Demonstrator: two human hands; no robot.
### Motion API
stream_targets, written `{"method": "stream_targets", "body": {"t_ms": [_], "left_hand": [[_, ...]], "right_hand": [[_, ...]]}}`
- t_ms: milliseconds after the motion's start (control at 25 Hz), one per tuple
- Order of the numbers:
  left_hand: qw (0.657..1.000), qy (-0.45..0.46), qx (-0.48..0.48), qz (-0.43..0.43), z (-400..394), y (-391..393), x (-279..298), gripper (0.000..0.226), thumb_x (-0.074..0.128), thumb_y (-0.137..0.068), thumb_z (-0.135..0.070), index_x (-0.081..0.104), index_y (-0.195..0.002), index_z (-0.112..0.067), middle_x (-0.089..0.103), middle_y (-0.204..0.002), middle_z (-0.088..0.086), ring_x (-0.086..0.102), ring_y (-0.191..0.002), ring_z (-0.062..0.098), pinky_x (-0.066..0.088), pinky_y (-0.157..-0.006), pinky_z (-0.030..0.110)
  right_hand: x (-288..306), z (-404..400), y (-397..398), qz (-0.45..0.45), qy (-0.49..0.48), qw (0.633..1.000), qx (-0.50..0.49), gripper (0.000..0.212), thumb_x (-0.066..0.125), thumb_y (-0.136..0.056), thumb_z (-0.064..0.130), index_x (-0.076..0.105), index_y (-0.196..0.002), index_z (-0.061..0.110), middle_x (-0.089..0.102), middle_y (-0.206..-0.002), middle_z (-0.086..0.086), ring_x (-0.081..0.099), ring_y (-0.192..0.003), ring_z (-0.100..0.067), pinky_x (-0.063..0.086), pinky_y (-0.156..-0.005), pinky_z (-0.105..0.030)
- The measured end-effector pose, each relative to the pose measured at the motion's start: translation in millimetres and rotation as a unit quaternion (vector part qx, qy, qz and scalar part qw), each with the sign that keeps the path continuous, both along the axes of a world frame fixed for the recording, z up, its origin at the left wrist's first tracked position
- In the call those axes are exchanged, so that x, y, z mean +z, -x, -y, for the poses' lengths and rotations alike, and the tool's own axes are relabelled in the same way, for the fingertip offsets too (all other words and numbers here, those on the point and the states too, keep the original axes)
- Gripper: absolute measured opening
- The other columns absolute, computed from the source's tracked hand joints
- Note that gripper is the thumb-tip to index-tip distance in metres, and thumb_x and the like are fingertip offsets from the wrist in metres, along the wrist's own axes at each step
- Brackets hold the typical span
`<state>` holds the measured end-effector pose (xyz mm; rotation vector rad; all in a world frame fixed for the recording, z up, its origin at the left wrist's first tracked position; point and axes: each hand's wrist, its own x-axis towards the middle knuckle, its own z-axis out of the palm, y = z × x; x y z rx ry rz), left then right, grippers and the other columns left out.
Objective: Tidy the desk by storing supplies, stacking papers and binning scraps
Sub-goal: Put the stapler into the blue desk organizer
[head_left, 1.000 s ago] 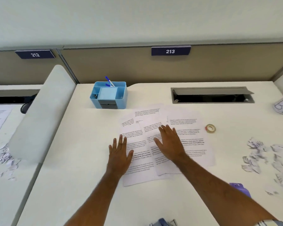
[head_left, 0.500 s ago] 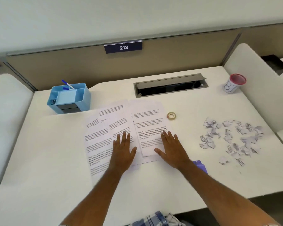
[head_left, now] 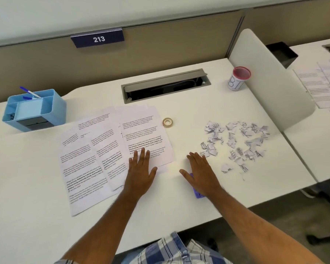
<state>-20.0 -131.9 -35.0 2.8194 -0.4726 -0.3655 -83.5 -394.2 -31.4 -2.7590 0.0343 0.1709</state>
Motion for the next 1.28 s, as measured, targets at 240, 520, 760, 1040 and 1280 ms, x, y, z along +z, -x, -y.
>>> {"method": "stream_targets", "body": {"t_ms": [240,520,760,1040,1280], "left_hand": [[1.000,-0.002,-0.017,-0.011,29,17,-8,0.083,0.010,-0.095,-0.062,0.006,-0.164,-0.016,-0.004,-0.172,0.004,-0.010,-0.158,0.028,-0.003,-0.128,0.046],[1.000,-0.004,-0.016,-0.024,40,30,-11,0.086,0.006,-0.092,-0.064,0.004,-0.164,-0.017,-0.006,-0.172,0.003,-0.010,-0.158,0.028,-0.001,-0.129,0.047],[0.999,0.024,-0.005,-0.026,41,37,-5,0.086,0.009,-0.092,-0.063,0.008,-0.164,-0.016,-0.005,-0.172,0.003,-0.009,-0.158,0.028,-0.003,-0.127,0.045],[0.979,0.180,0.075,-0.057,46,50,13,0.070,0.052,-0.104,-0.039,0.020,-0.162,-0.020,0.021,-0.167,-0.009,0.014,-0.155,0.013,0.013,-0.124,0.027],[0.838,0.427,0.245,-0.236,55,48,44,0.019,0.058,-0.102,-0.026,0.060,-0.120,-0.023,0.068,-0.120,0.001,0.070,-0.101,0.014,0.060,-0.083,0.032]], "right_hand": [[3,28,31,0.046,-0.089,0.993,-0.070,0.038,0.067,-0.088,0.054,0.048,-0.101,0.024,0.051,-0.102,0.007,0.050,-0.094,-0.014,0.050,-0.081,-0.034],[0,44,43,-0.019,-0.043,0.995,-0.083,0.040,0.070,-0.083,0.059,0.052,-0.093,0.025,0.049,-0.101,0.005,0.050,-0.093,-0.018,0.043,-0.081,-0.036],[-8,36,41,-0.080,-0.080,0.988,-0.108,0.032,0.066,-0.091,0.051,0.059,-0.098,0.021,0.052,-0.111,0.002,0.050,-0.103,-0.019,0.038,-0.091,-0.039],[7,10,22,-0.047,-0.282,0.945,-0.155,0.025,0.074,-0.092,0.028,0.052,-0.085,0.018,0.046,-0.106,-0.002,0.052,-0.098,-0.021,0.049,-0.085,-0.028],[32,-37,-7,-0.051,-0.397,0.906,-0.136,0.025,0.079,-0.088,0.022,0.062,-0.106,0.014,0.051,-0.121,-0.001,0.064,-0.098,-0.017,0.053,-0.076,-0.014]]}}
